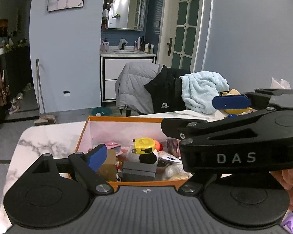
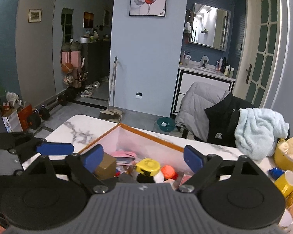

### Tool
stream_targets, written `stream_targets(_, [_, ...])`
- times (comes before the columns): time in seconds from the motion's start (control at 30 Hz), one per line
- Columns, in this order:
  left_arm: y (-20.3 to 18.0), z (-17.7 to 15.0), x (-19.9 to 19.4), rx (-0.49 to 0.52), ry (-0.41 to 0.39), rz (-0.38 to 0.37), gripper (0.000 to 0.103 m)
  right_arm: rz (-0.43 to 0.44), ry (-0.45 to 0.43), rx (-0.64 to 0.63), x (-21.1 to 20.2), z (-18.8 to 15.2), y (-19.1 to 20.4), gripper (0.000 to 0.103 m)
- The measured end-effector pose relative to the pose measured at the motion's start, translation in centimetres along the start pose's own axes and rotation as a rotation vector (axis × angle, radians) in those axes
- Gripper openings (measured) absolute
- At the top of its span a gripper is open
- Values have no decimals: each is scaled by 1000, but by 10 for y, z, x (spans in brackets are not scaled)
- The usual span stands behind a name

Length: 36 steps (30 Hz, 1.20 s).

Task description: Organize objects

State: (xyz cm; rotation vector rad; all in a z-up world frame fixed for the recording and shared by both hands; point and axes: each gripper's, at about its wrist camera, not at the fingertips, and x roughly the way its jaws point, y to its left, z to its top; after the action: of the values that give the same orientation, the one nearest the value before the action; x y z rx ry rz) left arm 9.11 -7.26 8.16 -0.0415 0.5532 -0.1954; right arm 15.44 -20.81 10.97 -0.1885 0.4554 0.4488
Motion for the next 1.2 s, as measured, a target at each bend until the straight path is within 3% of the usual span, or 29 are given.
stream_targets(0.2, [10, -10, 5, -22, 29, 45, 103, -16, -19, 61, 0, -15, 3, 102])
stream_targets(0.47, [15, -28, 23, -9, 101, 141, 103, -74, 7, 124, 13, -42, 13, 102])
stream_targets(0.6, [17, -35, 31, -13, 126, 146, 103, -110, 48, 141, 22, -48, 15, 102])
stream_targets(0.9, [12, -45, 38, -10, 133, 130, 103, -126, 50, 125, 25, -62, 10, 102])
stream_targets(1.2, [7, -55, 51, -13, 186, 173, 103, -167, 96, 111, 36, -73, 10, 102])
